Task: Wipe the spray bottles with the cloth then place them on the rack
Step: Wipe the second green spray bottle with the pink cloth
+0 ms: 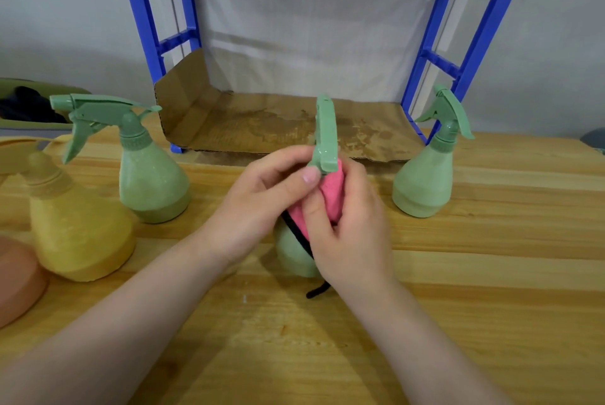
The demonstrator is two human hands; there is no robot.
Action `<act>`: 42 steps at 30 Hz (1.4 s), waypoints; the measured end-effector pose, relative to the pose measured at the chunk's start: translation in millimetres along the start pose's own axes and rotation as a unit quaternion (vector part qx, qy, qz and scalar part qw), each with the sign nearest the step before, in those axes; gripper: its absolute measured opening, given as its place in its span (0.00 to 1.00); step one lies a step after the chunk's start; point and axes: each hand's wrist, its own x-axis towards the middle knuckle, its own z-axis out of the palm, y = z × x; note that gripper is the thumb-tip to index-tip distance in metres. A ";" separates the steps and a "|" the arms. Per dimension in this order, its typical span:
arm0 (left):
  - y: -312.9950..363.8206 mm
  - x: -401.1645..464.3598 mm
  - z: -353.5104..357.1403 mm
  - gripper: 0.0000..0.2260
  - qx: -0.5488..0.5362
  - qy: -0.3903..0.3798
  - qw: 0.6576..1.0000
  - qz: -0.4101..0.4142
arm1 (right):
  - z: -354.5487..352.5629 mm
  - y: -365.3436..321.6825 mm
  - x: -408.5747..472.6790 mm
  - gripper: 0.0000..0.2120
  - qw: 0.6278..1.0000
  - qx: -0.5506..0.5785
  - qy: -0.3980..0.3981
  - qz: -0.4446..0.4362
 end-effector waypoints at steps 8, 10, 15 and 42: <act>-5.6 -1.7 3.7 0.14 -0.026 0.055 0.998 0.033 | 7.0 -2.6 -5.2 0.23 0.999 -0.043 -0.016 -0.023; -8.6 -1.0 1.2 0.12 -0.053 0.070 0.996 0.027 | 7.5 -1.4 -5.4 0.26 0.998 -0.046 -0.033 -0.001; -10.3 1.7 -8.6 0.10 -0.168 0.127 0.978 0.009 | 7.9 4.3 -6.5 0.30 0.997 -0.031 -0.065 0.010; -8.4 -0.8 -10.2 0.20 -0.142 -0.008 0.989 -0.028 | 5.3 8.7 -1.9 0.23 0.972 0.176 -0.155 0.012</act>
